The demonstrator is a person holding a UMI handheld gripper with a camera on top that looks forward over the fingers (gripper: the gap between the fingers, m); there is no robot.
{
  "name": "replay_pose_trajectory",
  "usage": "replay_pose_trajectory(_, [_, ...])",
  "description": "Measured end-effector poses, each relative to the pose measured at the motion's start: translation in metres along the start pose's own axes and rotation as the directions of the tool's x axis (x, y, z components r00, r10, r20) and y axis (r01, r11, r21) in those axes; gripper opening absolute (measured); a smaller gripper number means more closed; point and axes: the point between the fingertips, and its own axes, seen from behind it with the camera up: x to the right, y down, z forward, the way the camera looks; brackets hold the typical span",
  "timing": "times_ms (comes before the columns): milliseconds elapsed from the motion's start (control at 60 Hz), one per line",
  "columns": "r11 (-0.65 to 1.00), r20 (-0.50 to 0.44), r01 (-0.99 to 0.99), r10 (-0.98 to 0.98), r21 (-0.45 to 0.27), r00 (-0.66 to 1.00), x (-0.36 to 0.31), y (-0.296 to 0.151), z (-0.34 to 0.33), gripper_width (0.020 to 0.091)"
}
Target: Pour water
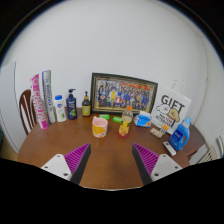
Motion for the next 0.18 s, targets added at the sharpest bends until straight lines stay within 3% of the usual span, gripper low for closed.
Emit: replay_pose_trajectory(183, [1.0, -0.026, -0.009, 0.01, 0.029, 1.0, 0.002, 0.0, -0.027, 0.0856])
